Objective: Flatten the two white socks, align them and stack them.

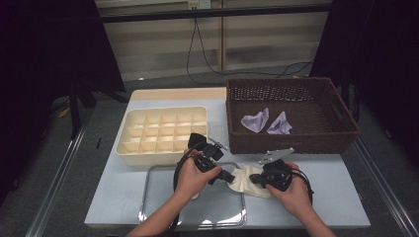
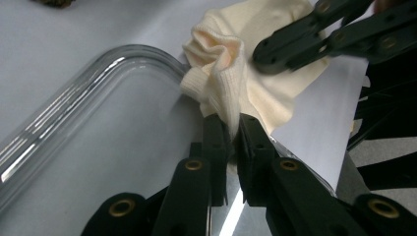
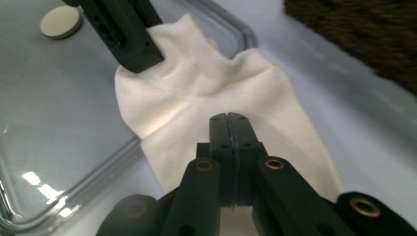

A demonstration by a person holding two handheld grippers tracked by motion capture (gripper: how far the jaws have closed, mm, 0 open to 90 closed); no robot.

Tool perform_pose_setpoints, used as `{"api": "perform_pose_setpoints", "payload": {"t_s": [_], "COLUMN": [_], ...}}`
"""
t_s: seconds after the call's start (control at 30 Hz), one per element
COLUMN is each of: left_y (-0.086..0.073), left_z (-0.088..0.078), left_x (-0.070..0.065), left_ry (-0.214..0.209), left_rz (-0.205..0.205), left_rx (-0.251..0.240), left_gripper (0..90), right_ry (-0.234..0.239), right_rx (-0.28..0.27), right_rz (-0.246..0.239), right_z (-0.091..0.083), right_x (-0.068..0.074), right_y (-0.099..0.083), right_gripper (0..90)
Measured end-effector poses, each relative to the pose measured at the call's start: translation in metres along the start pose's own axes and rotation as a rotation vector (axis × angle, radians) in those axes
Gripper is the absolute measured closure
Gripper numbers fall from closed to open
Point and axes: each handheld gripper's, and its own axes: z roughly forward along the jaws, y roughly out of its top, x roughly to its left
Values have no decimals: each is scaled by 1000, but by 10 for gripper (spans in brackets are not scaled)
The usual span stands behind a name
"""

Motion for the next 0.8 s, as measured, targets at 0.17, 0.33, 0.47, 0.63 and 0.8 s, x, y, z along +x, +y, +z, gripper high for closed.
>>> {"api": "perform_pose_setpoints", "payload": {"t_s": [0.17,0.33,0.47,0.63,0.8], "left_y": [-3,1,5,12,16], "left_z": [-3,-6,-7,-8,-11], "left_x": [-3,-7,-12,-16,-18], "left_ry": [-10,-21,-15,-28,-25], "left_rz": [-5,-8,-7,-5,3], "left_rx": [-5,-14,-11,-6,-1], "left_gripper": [834,834,833,834,833], "right_ry": [0,-1,25,28,23], "right_rx": [29,38,33,26,23], "right_rz": [-53,-65,-75,-80,-85], "right_z": [10,10,11,12,13], "right_x": [4,7,8,8,10], "right_y": [-1,-1,-1,0,2], "right_gripper": [900,900,900,900,900]}}
